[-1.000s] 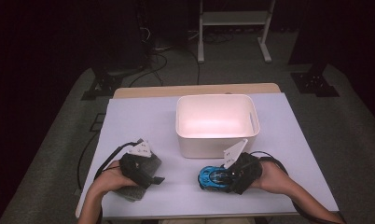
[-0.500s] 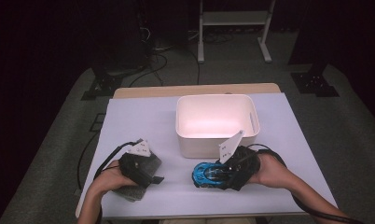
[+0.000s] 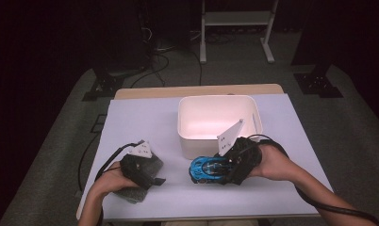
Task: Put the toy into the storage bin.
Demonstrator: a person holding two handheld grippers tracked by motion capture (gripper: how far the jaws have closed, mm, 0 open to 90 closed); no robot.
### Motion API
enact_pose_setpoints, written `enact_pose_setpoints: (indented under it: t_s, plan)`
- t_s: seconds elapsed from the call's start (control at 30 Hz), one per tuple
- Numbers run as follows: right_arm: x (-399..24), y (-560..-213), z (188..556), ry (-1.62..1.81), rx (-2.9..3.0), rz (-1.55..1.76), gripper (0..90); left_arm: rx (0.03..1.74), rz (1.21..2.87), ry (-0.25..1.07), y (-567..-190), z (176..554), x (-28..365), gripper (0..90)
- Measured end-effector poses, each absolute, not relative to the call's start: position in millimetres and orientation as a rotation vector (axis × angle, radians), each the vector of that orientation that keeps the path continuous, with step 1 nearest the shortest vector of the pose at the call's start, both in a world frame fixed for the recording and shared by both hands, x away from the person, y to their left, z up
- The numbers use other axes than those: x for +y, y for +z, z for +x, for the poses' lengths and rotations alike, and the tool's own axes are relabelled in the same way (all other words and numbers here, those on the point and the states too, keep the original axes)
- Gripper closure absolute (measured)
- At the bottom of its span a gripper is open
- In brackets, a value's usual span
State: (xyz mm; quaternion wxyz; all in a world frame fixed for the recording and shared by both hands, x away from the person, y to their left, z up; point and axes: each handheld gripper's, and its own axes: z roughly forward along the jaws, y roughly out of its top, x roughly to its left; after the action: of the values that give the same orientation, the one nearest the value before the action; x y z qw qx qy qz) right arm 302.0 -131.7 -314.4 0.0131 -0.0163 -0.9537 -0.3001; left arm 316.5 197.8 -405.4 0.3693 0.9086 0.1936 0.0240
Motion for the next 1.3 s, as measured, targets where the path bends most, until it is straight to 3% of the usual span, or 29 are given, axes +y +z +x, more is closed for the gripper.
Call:
enact_pose_setpoints:
  t_s: [1.3]
  plan:
    - [-141.3, -232.9, 357.3, -0.990, -3.019, -0.132, 25.1, 0.497, 2.330, 0.061, -404.3, 319.5, 196.5, 8.4]
